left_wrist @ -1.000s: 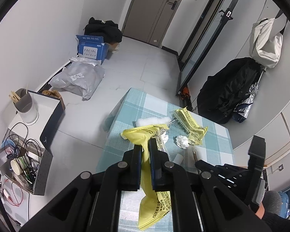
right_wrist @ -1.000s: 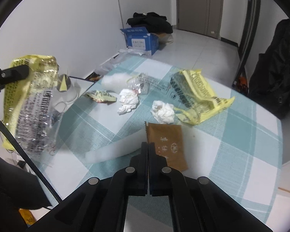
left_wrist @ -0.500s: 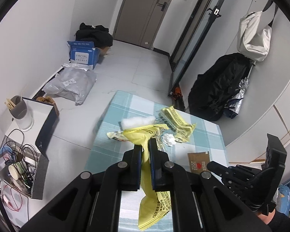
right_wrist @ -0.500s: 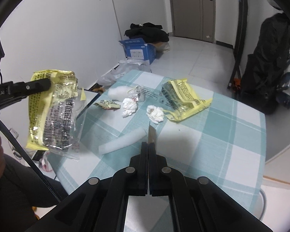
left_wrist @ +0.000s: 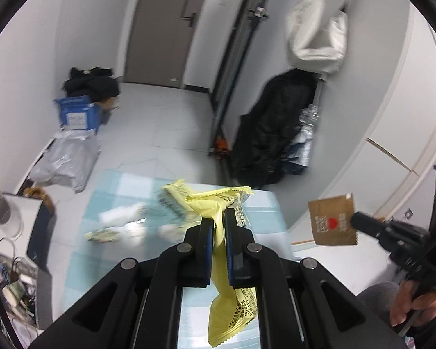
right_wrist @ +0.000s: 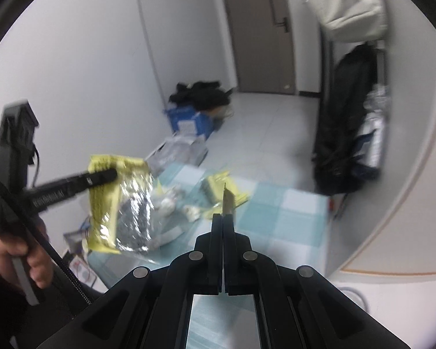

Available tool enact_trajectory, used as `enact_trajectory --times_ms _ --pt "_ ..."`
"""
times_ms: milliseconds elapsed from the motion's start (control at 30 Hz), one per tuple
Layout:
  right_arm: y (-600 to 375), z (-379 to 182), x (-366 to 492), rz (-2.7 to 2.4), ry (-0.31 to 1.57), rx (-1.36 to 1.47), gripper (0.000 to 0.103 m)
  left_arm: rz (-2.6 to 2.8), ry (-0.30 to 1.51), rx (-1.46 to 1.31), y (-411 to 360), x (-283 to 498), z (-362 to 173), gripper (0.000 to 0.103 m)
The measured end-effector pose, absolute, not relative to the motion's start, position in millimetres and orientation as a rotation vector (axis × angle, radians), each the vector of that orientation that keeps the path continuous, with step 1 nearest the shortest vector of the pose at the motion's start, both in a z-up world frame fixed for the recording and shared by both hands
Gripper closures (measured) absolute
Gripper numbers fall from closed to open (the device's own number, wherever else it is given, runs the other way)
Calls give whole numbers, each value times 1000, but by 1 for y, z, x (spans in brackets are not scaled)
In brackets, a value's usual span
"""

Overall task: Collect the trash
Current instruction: 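Carry the yellow bag with the left gripper toward the grey floor bin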

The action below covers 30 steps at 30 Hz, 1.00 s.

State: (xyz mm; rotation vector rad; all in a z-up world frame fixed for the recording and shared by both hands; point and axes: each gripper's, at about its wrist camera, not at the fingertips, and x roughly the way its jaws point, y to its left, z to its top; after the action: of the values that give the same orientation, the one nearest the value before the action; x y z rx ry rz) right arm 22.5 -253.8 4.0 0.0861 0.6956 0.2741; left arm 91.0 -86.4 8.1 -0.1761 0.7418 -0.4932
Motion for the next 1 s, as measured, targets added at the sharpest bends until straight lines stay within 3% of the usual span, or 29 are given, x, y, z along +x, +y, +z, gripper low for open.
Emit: enact_trajectory --times_ms 300,467,1000 --pt "-365 45 -28 144 591 169 103 -654 752 -141 -186 90 19 100" --pt "-427 37 -50 52 592 258 103 -713 807 -111 -246 85 0 100" --pt "-539 -141 -42 -61 826 601 103 -730 1106 216 -403 100 -116 100"
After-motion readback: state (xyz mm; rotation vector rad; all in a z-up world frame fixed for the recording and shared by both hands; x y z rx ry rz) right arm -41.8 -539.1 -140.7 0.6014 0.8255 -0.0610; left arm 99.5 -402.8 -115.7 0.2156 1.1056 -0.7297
